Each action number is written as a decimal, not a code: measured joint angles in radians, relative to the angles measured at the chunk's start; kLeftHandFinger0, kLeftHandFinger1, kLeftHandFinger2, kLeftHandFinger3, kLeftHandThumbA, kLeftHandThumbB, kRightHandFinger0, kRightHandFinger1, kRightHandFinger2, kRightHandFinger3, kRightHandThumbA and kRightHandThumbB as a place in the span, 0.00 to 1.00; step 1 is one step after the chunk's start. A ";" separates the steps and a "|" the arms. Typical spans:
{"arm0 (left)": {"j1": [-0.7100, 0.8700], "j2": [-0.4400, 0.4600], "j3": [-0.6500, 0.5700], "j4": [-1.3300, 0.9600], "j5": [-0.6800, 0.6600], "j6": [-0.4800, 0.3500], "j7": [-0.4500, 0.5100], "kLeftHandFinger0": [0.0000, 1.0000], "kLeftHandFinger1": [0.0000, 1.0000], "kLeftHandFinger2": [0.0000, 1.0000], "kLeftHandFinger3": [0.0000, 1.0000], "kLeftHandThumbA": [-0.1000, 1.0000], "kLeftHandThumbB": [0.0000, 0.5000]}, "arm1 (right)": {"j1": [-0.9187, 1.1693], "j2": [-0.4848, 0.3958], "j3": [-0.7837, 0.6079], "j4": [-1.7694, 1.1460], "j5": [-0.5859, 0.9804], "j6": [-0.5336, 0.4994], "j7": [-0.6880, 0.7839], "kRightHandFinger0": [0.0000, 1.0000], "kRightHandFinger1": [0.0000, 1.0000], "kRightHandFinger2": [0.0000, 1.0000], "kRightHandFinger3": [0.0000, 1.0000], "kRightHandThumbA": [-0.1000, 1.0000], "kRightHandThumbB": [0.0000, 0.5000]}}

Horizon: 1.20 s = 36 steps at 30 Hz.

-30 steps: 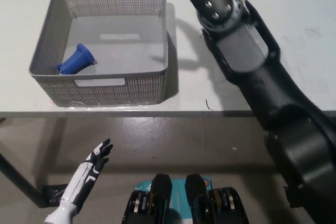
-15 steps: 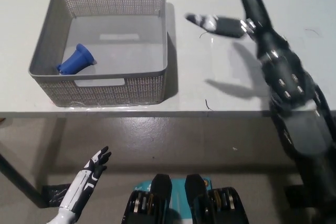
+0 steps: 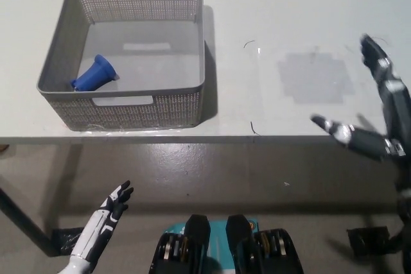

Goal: Use the right hand to pick up a chess pieces and put it into a container on the left hand side

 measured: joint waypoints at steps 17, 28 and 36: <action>0.008 -0.004 0.001 0.032 0.002 -0.015 0.007 1.00 1.00 1.00 1.00 1.00 0.43 | 0.182 0.071 0.010 0.202 0.074 -0.018 0.040 1.00 1.00 1.00 1.00 0.92 0.25; 0.011 -0.005 0.002 0.042 0.002 -0.027 0.012 1.00 1.00 1.00 1.00 1.00 0.39 | 0.230 0.147 0.015 0.313 0.161 -0.048 0.084 1.00 1.00 1.00 1.00 0.92 0.09; 0.003 -0.007 0.003 0.049 0.002 -0.035 0.015 1.00 1.00 1.00 1.00 1.00 0.38 | 0.235 0.171 -0.012 0.384 0.268 -0.049 0.132 1.00 1.00 1.00 1.00 1.00 0.08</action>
